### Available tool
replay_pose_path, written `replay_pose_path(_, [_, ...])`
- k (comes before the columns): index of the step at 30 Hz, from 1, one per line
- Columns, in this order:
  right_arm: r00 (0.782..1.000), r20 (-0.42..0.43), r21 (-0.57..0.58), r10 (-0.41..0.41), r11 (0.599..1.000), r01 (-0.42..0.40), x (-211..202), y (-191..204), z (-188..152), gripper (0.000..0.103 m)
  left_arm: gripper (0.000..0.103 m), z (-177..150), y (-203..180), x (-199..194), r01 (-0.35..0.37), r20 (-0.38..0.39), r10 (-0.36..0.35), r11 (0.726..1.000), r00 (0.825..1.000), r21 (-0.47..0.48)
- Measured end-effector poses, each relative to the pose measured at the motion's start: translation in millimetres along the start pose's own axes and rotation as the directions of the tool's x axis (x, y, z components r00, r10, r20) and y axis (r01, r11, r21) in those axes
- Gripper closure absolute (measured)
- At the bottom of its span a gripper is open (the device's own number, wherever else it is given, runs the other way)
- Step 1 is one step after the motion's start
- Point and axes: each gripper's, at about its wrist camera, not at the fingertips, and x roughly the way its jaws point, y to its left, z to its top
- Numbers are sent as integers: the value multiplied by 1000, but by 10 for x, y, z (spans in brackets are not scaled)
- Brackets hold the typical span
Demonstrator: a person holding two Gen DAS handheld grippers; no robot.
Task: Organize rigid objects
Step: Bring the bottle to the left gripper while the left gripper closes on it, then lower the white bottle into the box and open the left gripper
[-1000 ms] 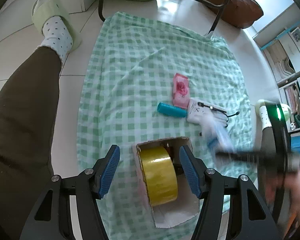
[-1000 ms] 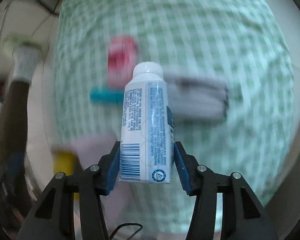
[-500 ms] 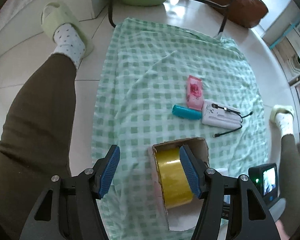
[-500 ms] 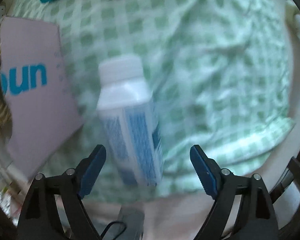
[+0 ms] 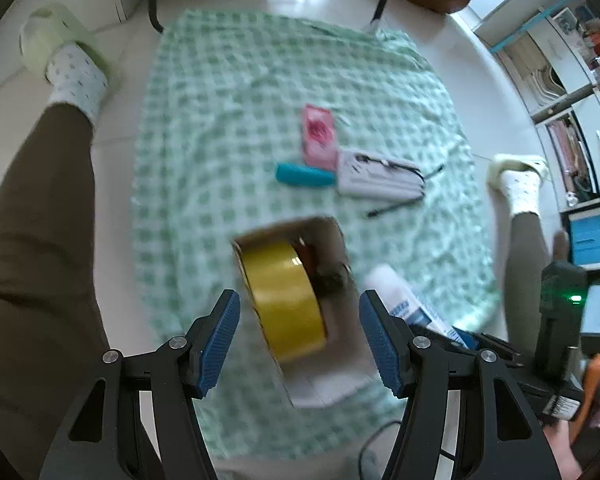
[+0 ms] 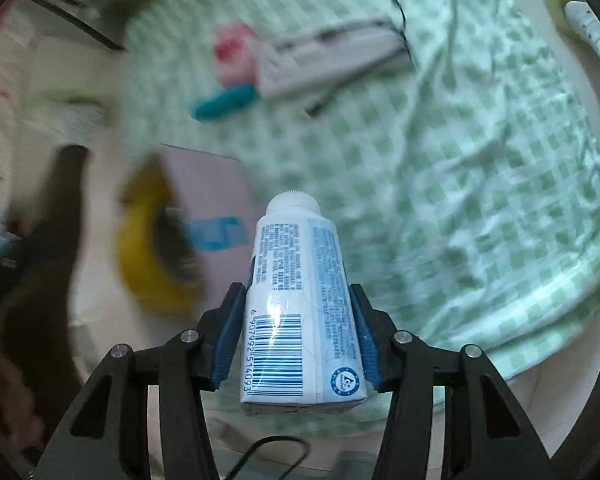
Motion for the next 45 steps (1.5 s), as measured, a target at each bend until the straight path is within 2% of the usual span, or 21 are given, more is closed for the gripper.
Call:
replay_pose_path(5, [982,96,-33,165,986,-163,-328,139,-133,51,43,41,156,-18,43,-56,-47,996,997,-77])
replay_pose_path(7, [977,107,-64,187,981,-181,-405,196,-100,51,43,66,217,-34,83,-73,-93,988,993,-131])
replay_pose_path(10, [975,111,-118,192,977,-179,-341,333,-186,51,43,107,246,17,164,-113,-190,964,975,-207])
replay_pose_path(14, [971,101,-136,218,970,-204,-331,420,-184,51,42,133,267,120,219,-172,-274,933,946,-286])
replay_pose_path(19, [954,95,-140,285,952,-271,-372,407,-243,51,42,198,246,250,201,-208,-282,919,936,-340])
replay_pose_path(23, [932,101,-182,349,927,-328,-430,486,-267,51,42,242,186,342,175,-232,-269,917,935,-359])
replay_pose_path(25, [918,107,-217,382,910,-354,-484,543,-289,51,42,242,139,354,163,-233,-260,916,937,-366])
replay_pose_path(27, [912,113,-254,396,898,-358,-531,603,-316,51,43,232,145,279,168,-175,-250,908,952,-383])
replay_pose_path(28, [914,116,-266,390,899,-349,-544,626,-323,50,50,219,135,226,164,-140,-232,910,963,-381])
replay_pose_path(30, [918,114,-260,379,904,-341,-538,629,-317,49,52,198,114,181,170,-113,-223,918,968,-358])
replay_pose_path(31, [919,98,-235,381,907,-350,-516,607,-304,47,53,185,90,155,144,-100,-187,931,977,-336])
replay_pose_path(32, [931,76,-201,358,920,-337,-486,576,-294,42,53,171,66,127,112,-90,-147,944,985,-312])
replay_pose_path(33, [943,71,-185,326,933,-309,-468,549,-295,29,54,172,41,94,74,-77,-99,956,992,-284])
replay_pose_path(34, [960,73,-172,270,952,-254,-462,516,-307,16,55,161,26,68,61,-69,-83,959,994,-275])
replay_pose_path(36, [984,105,-150,147,980,-130,-513,442,-326,14,55,146,7,32,56,-53,-74,960,996,-273])
replay_pose_path(37, [987,123,-134,106,987,-89,-544,405,-329,13,55,142,-2,18,63,-49,-79,959,996,-276])
replay_pose_path(39, [985,168,-87,41,996,-26,-641,317,-313,12,55,133,-56,2,58,-50,-74,960,996,-274])
replay_pose_path(41, [974,226,-44,8,999,2,-759,233,-299,10,55,129,-111,-5,49,-59,-67,963,996,-265])
replay_pose_path(45, [950,312,26,-24,1000,17,-952,72,-266,9,55,85,-228,30,20,-86,-38,978,996,-209])
